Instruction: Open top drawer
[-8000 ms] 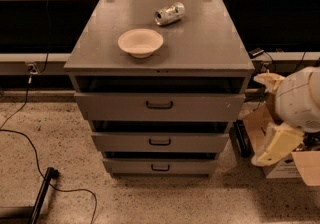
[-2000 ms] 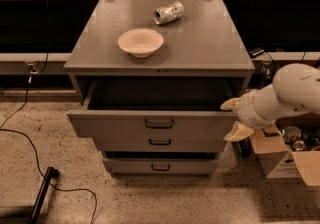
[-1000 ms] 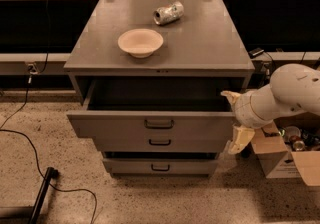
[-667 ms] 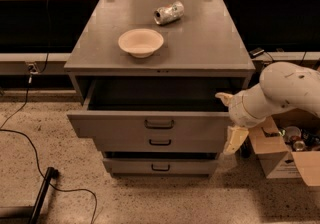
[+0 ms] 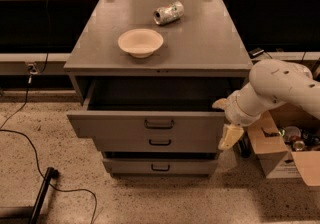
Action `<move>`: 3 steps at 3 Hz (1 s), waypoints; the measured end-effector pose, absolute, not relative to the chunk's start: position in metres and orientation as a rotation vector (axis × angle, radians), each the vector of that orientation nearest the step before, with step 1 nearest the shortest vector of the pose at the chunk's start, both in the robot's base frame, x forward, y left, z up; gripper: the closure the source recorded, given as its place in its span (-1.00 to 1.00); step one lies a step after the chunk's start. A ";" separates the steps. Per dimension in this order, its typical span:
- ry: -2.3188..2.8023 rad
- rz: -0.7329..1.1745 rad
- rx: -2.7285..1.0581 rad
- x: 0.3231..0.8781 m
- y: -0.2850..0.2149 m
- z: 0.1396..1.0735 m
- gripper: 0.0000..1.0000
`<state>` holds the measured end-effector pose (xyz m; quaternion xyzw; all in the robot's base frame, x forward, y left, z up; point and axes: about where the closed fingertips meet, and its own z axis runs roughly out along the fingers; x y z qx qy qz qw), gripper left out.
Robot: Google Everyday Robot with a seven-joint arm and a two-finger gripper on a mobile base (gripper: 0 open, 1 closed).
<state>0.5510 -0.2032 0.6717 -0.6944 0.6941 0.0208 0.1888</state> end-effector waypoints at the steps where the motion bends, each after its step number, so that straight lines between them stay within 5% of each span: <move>1: 1.980 0.091 -1.963 0.551 -0.201 0.666 -0.15; 2: 1.986 0.115 -1.975 0.548 -0.199 0.664 0.32; 3: 1.986 0.115 -1.975 0.548 -0.199 0.668 0.56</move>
Offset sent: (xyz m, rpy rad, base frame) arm -0.0234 0.0110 -0.0096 0.0117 0.1314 0.0395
